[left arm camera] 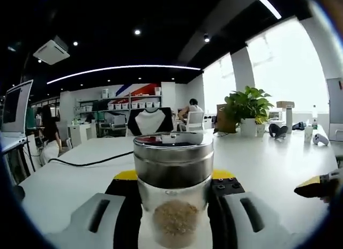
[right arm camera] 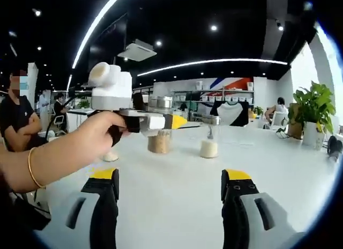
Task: Rotate the seasoning bottle until the label or dispensing opening points toward the visible target arrow and the bottle remains upright within the marked orientation range
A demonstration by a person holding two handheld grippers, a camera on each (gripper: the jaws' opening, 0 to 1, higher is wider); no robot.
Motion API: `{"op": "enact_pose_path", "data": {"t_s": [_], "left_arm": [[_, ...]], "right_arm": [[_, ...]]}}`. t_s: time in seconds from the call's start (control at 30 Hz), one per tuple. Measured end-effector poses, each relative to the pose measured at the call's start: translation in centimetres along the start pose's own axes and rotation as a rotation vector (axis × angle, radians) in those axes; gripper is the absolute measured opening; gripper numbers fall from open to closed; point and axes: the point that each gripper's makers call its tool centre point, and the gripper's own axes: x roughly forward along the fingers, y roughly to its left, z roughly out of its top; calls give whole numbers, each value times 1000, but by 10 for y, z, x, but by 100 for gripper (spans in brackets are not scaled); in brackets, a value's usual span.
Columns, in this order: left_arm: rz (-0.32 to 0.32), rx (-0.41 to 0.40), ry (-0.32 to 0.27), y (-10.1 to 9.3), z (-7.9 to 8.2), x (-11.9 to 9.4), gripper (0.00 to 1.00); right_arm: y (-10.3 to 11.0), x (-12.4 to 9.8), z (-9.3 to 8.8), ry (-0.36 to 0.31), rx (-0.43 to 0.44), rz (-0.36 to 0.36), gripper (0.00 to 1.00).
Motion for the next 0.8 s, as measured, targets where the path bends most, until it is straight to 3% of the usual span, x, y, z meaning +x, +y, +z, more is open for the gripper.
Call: {"op": "enact_pose_path", "data": {"t_s": [0.43,0.8], "left_arm": [[-66,4,-5,-21,4,-34,48],[-122,0,15,-40,-5,-54,48]], "right_arm": [[27,13,2,-26,27,4,77],[47,20,3,-35,30,12,75]]}}
